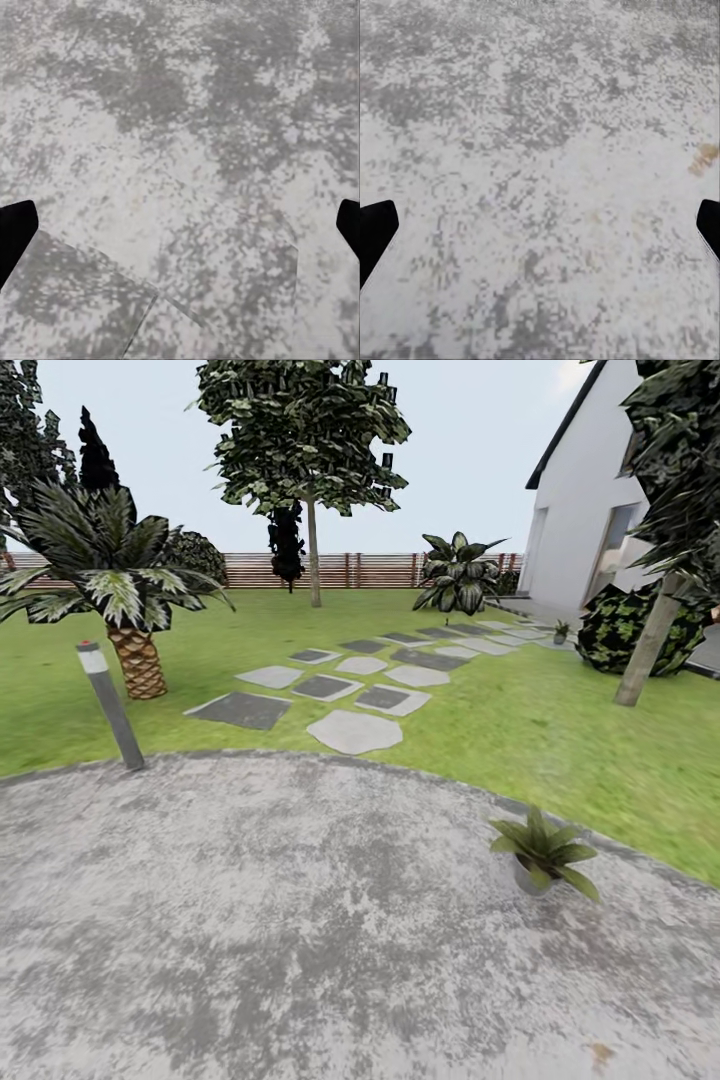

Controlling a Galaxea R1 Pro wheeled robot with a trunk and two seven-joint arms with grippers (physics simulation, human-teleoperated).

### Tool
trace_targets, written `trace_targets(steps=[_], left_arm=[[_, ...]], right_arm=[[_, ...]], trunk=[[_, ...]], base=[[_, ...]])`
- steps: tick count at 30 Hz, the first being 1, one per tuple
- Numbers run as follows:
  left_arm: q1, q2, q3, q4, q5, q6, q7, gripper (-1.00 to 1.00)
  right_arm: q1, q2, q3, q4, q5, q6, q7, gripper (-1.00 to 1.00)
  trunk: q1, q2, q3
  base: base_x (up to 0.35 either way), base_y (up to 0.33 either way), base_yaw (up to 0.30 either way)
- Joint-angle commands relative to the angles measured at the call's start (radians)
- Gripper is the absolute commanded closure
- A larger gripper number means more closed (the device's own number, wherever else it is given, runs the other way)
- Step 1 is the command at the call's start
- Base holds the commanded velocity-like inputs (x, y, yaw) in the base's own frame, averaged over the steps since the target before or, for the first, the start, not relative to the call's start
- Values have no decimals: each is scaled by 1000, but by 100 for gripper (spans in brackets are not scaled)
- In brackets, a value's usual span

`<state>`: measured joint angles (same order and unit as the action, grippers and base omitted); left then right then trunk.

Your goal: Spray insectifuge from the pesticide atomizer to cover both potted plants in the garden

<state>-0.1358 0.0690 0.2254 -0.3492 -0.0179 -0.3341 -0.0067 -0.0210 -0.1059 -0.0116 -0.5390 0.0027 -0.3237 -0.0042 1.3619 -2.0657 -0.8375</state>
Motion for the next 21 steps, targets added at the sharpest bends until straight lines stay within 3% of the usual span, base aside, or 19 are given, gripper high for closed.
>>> trace_targets(steps=[1,21], left_arm=[[-1,-1,3,1,-2,-3,-1,-100],[-1,-1,5,1,-2,-4,-1,-100]], right_arm=[[0,0,-1,1,0,-3,0,-100],[0,0,1,1,0,-3,0,-100]], trunk=[[0,0,-1],[0,0,-1]], base=[[337,2,0],[337,0,0]])
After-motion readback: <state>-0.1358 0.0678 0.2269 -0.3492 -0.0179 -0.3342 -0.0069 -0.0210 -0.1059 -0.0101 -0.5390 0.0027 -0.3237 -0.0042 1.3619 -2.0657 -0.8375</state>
